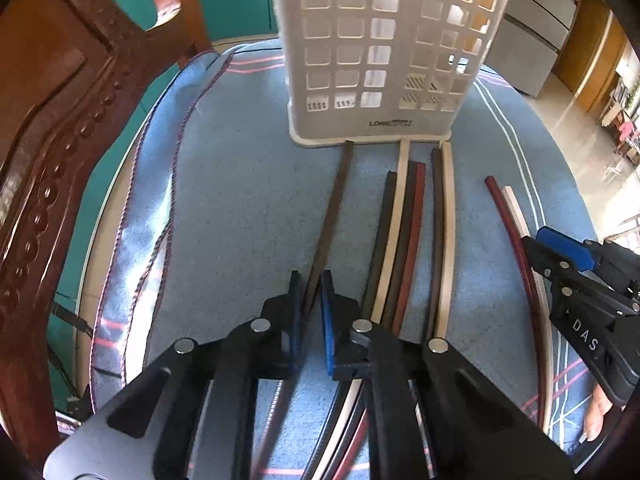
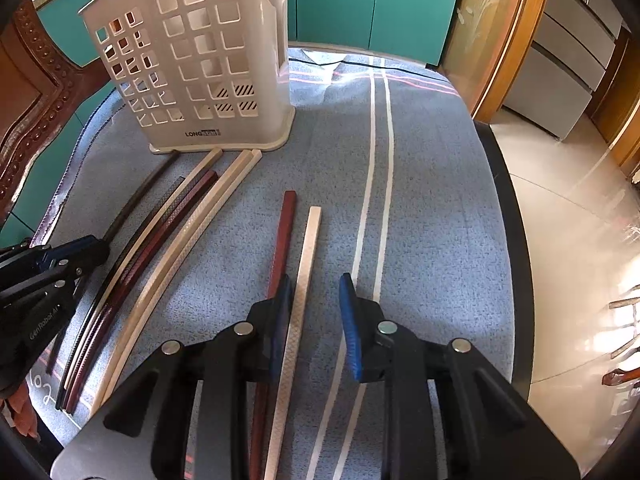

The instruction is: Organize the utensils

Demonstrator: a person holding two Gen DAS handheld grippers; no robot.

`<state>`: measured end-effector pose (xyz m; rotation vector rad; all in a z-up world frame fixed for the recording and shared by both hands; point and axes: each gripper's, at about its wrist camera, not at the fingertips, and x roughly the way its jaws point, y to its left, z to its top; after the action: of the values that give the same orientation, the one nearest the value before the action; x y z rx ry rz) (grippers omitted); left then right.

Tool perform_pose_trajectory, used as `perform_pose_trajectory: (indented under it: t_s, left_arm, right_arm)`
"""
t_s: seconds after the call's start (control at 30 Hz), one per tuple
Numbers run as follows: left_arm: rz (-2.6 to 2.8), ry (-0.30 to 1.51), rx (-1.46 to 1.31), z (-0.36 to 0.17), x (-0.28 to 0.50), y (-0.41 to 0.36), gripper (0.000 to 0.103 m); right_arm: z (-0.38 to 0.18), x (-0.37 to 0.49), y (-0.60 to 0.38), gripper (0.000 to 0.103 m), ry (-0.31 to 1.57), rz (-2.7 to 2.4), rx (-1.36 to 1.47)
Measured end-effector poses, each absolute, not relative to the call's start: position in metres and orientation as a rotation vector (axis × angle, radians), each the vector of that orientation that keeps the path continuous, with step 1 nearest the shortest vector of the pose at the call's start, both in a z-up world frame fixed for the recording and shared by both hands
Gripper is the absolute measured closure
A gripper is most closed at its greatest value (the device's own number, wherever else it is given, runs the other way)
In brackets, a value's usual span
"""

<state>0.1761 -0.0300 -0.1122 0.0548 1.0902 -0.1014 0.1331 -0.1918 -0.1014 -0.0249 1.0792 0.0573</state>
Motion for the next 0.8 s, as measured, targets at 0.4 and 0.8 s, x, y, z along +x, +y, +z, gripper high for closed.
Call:
perform_pose_trajectory:
  t_s: [0.4, 0.8]
  left_arm:
    - [-0.091, 1.122, 0.039, -0.113, 0.169, -0.022, 0.095]
    - [-0.045, 1.095, 0.104, -0.113, 0.204, -0.043, 0.093]
  right_arm:
    - [-0.1, 0.139, -0.197, 0.08, 1.094, 0.036, 0.003]
    - [-0.102, 0.142, -0.193, 0.08, 1.06, 0.034, -0.003]
